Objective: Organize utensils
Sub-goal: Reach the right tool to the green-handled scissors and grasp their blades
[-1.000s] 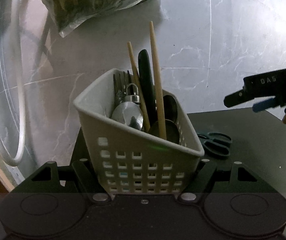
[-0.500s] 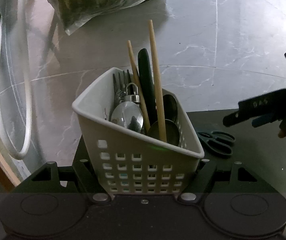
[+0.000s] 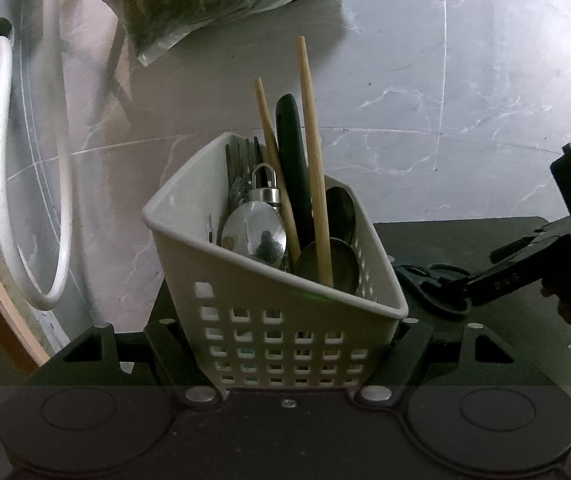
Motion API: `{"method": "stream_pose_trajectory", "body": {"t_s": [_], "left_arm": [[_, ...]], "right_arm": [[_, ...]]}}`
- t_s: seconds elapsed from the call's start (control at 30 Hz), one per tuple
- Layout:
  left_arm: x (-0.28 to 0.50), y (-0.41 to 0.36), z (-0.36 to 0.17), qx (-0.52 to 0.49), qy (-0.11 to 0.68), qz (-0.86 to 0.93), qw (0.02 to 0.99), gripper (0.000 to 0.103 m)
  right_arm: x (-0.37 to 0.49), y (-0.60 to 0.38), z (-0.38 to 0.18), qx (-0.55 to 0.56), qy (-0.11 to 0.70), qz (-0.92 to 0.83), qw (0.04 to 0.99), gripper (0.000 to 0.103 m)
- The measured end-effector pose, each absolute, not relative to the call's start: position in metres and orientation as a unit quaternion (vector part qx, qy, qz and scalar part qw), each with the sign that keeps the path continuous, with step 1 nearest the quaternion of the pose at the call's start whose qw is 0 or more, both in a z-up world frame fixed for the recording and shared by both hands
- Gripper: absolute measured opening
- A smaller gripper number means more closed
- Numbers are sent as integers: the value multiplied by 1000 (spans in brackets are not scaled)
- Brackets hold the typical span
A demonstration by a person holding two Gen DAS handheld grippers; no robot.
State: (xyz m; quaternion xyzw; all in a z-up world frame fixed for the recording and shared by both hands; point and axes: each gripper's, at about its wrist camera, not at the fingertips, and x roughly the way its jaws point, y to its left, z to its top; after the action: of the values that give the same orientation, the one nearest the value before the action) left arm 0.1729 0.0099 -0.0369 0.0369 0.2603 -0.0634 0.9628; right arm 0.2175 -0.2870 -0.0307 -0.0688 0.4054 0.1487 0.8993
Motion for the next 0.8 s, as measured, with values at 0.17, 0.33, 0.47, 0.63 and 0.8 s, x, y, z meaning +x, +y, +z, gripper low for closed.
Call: {"method": "stream_pose_trajectory", "body": {"t_s": [0.17,0.33,0.47,0.63,0.8], "left_arm": [[173,9,-36,34,262,-62,963,77],[174,10,-36,36,261,-64,962,77],[176,10,-36,37,262,-65,962,77],[176,10,-36,36,263,-65,962,77],[177,10,-36,32,263,-65,962,77]], "right_arm": [[226,-285,-27,-37,411,149,899,102],[229,-282,-32,-14,415,143,898,102],[229,-281,-34,-8,423,144,895,102],[229,-282,-38,-21,426,142,893,102],[225,-282,-38,-42,433,125,892,102]]}}
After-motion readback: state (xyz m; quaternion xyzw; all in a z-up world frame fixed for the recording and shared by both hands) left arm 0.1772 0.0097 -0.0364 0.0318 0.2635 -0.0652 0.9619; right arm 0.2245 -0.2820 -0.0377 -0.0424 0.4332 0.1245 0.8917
